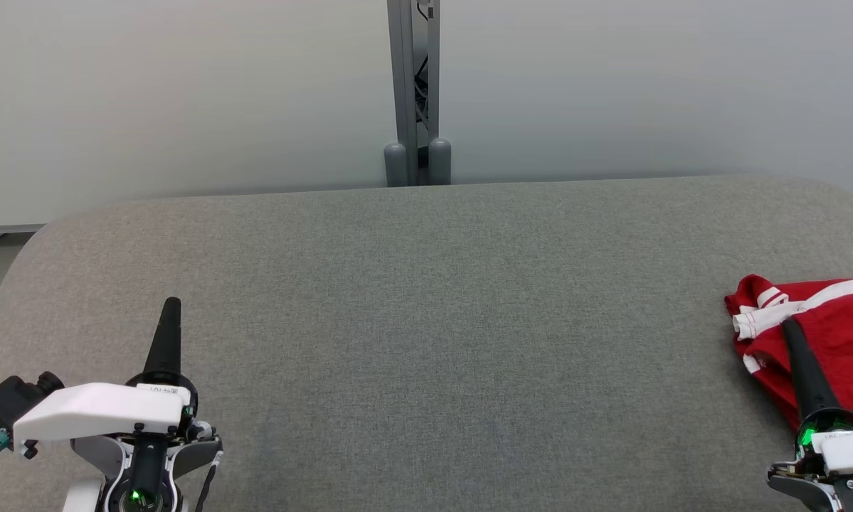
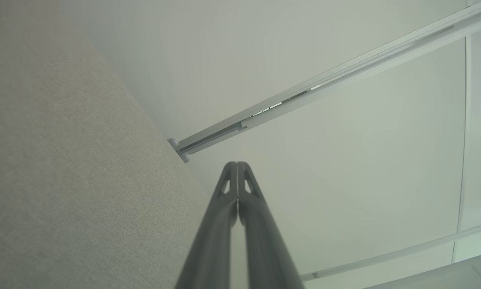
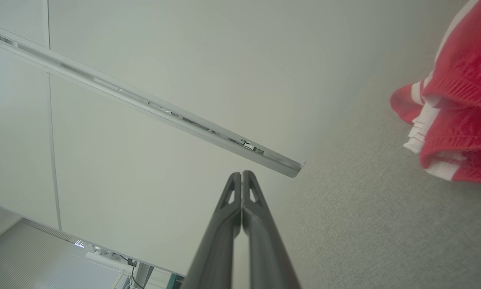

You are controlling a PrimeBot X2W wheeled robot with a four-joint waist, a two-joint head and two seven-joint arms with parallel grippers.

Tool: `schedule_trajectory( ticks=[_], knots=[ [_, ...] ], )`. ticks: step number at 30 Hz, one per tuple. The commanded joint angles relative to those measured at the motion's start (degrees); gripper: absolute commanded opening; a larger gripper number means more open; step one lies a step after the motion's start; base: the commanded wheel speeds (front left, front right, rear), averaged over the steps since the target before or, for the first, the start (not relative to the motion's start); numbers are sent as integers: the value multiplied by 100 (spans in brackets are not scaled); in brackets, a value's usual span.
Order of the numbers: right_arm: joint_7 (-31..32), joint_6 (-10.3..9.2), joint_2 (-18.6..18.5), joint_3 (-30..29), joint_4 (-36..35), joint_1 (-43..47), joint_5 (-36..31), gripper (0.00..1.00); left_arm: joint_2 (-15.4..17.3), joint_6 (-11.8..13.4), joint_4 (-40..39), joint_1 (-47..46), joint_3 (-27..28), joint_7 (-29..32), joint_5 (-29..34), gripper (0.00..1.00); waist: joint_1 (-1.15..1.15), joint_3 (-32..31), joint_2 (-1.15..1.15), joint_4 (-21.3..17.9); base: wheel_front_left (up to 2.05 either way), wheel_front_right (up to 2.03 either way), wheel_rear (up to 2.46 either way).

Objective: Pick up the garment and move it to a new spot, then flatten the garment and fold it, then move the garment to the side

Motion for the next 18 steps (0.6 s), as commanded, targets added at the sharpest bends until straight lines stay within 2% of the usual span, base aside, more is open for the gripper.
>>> schedule_trajectory(
  ticks=[1,12,18],
  knots=[
    [-120,1,-162,94,-77,-116,256,0,4,29,-77,-175,56,39,-119,0,0,3,0,-2,0,0,0],
    [-658,0,-1078,909,-394,-222,1739,0,-68,57,-171,-245,183,188,-608,0,0,34,0,-24,0,0,0],
    [-722,0,-1308,970,-368,-275,2288,0,-107,84,-222,-277,249,259,-853,0,0,47,0,-40,0,0,0]
  ],
)
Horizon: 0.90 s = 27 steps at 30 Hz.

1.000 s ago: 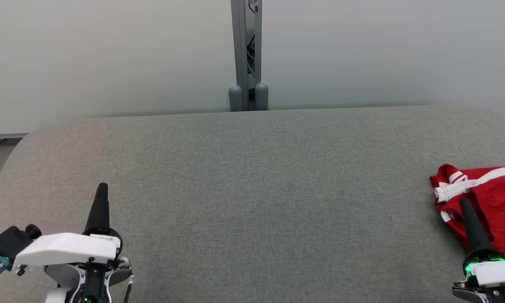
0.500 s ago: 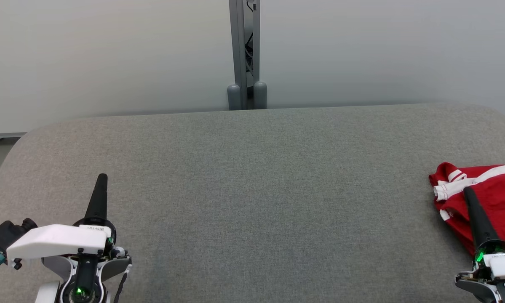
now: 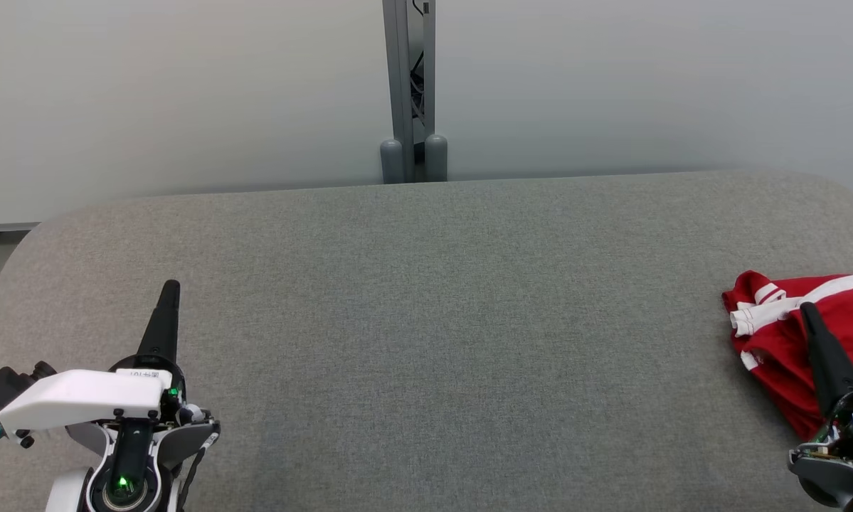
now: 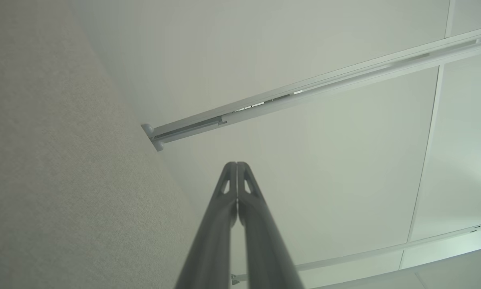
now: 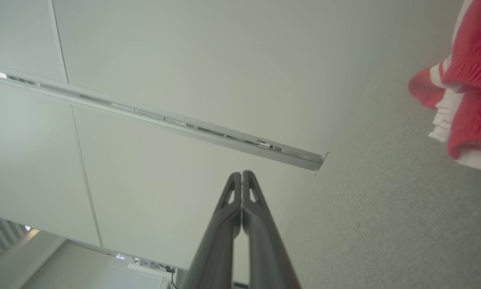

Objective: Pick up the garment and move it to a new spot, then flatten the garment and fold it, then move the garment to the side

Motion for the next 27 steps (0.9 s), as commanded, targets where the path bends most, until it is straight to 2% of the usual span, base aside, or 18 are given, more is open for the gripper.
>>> schedule_trajectory(
  ticks=[1,27],
  knots=[
    [-55,0,-83,-10,1,-101,178,0,6,32,-65,-141,58,34,-108,0,0,2,0,-3,0,0,0],
    [-227,0,-391,244,170,-255,1610,0,-141,96,-207,-288,298,320,-1055,0,0,50,0,-58,0,0,0]
  ],
)
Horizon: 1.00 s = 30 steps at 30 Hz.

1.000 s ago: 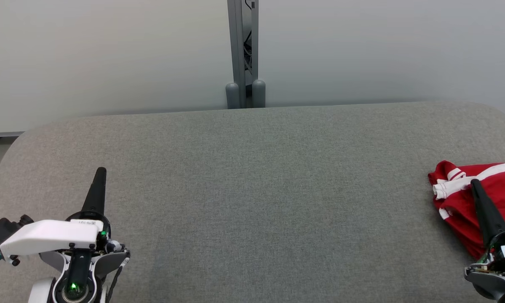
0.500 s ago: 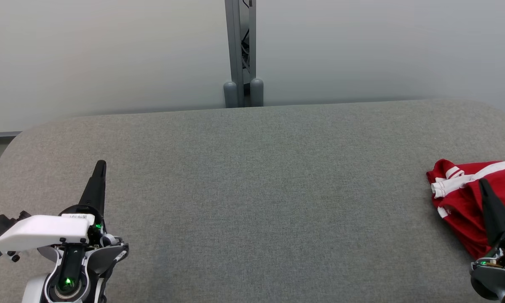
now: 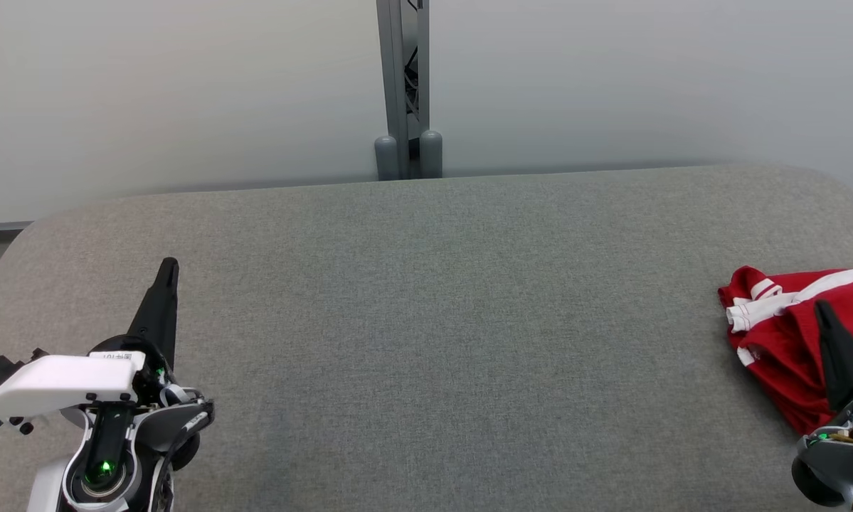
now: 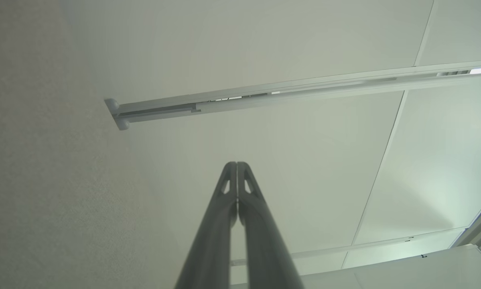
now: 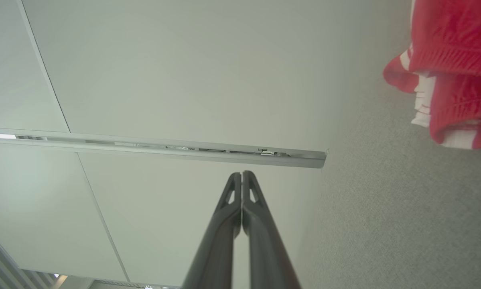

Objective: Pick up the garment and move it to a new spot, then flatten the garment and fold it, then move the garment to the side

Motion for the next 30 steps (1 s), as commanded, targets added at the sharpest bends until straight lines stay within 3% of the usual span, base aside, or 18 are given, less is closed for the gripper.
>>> schedule_trajectory(
  ticks=[1,30],
  knots=[
    [-24,0,-58,16,28,-57,102,0,3,24,-35,-105,40,28,-74,0,0,1,0,-2,0,0,0],
    [-51,0,-83,32,37,-67,224,0,-9,19,-45,-126,62,48,-157,0,0,7,0,-8,0,0,0]
  ],
)
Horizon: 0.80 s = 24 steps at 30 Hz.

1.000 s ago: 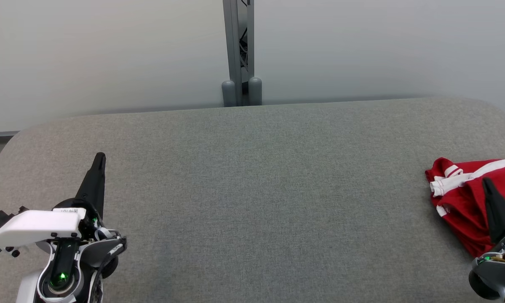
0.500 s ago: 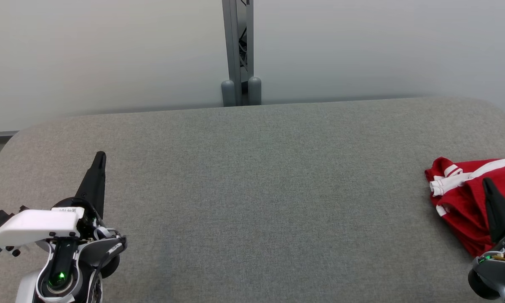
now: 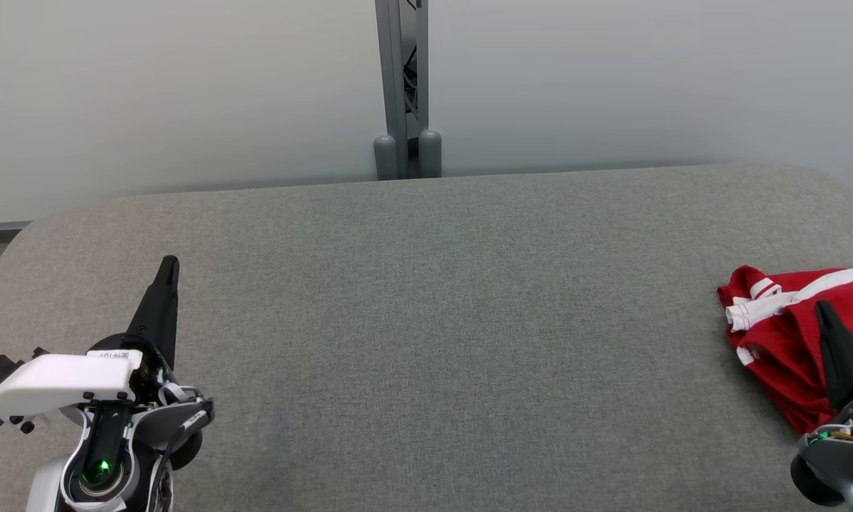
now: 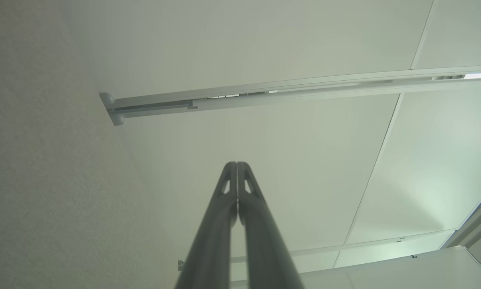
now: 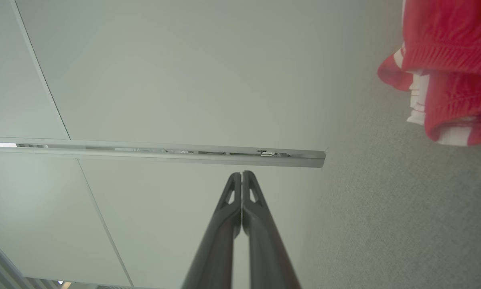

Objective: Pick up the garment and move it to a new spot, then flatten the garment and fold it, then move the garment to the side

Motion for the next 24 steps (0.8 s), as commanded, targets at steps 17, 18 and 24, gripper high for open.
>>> schedule_trajectory(
  ticks=[17,18,24],
  knots=[
    [-37,0,-36,-11,10,-37,13,0,13,-3,-21,-112,28,1,-18,0,0,0,0,0,0,0,0],
    [-37,0,-36,-11,10,-37,13,0,13,-3,-21,-112,28,1,-18,0,0,0,0,0,0,0,0],
    [-37,0,-35,-12,10,-37,12,0,13,-3,-21,-112,29,2,-18,0,0,0,0,0,0,0,0]
  ],
)
